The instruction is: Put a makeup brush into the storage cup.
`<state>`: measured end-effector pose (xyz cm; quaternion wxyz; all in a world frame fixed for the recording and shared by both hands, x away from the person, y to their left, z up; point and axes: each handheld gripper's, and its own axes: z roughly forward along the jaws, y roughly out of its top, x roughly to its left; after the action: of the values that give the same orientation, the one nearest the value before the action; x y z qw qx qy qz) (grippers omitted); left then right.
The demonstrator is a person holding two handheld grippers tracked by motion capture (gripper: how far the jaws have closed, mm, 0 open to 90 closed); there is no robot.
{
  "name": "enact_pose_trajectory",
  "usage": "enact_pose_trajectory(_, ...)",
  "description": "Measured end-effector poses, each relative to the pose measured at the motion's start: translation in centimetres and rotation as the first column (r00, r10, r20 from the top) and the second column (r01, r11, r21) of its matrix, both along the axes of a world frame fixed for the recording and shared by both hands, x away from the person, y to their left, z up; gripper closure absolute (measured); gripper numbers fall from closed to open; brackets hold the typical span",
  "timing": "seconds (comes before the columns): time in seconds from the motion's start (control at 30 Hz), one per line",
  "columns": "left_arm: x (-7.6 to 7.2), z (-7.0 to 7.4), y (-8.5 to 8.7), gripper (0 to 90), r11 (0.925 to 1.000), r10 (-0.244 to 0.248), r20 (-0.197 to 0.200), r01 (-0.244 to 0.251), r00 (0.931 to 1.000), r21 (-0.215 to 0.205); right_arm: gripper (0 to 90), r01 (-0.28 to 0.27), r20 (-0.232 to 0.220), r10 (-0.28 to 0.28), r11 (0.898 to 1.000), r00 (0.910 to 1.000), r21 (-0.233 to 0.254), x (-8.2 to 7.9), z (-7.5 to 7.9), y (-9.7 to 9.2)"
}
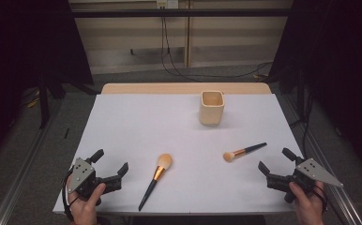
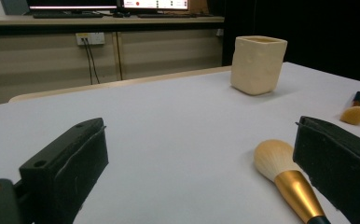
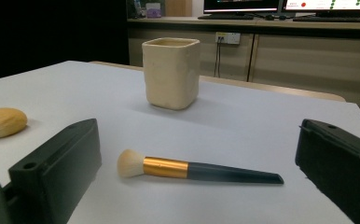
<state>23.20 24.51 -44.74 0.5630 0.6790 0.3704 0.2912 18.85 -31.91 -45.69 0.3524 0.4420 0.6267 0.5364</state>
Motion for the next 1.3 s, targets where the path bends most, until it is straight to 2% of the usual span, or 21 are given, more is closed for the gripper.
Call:
enact_pose_trajectory(0.17,0.1,0.0,-0.1,3.0,0.9999,0.011,0.001,-0.011,0.9999,0.01,0.0,0.003,-0.001,-0.003,1.0,1.0,-0.002,0.0,0.0,-0.1)
enact_pose_trajectory(0.4,0.5,-0.2,0.0,3.2,0.9997,0.023,-0.02,-0.023,0.9995,-0.008,0.0,0.015,0.001,-0.015,1.0,0.9999,0.017,0.0,-0.1,-0.3)
enact_pose_trajectory(0.53,0.7,-0.1,-0.1,3.4,0.9996,0.025,-0.023,-0.025,0.9994,-0.012,0.0,0.008,-0.001,-0.008,1.0,1.0,0.012,0.1,-0.1,-0.2)
enact_pose_trajectory(0.67,0.8,-0.1,-0.4,3.4,0.9999,0.012,-0.034,-0.012,0.9993,-0.001,0.0,-0.001,-0.003,0.001,1.0,1.0,0.01,0.2,-0.2,0.1)
enact_pose_trajectory(0.93,1.5,0.6,-1.1,3.3,0.9999,-0.009,-0.032,0.009,0.9995,-0.007,0.0,0.008,0.002,-0.008,1.0,1.0,0.002,0.2,-0.1,0.2)
enact_pose_trajectory(1.03,1.8,1.2,-1.3,3.3,0.9989,-0.041,-0.02,0.041,0.999,0.021,0.0,0.009,0.004,-0.009,1.0,1.0,-0.004,0.2,-0.1,0.3)
enact_pose_trajectory(1.3,2.6,1.8,-2.1,3.0,0.9981,-0.061,-0.015,0.061,0.998,0.011,0.0,0.003,-0.003,-0.003,1.0,1.0,-0.004,0.3,-0.2,0.3)
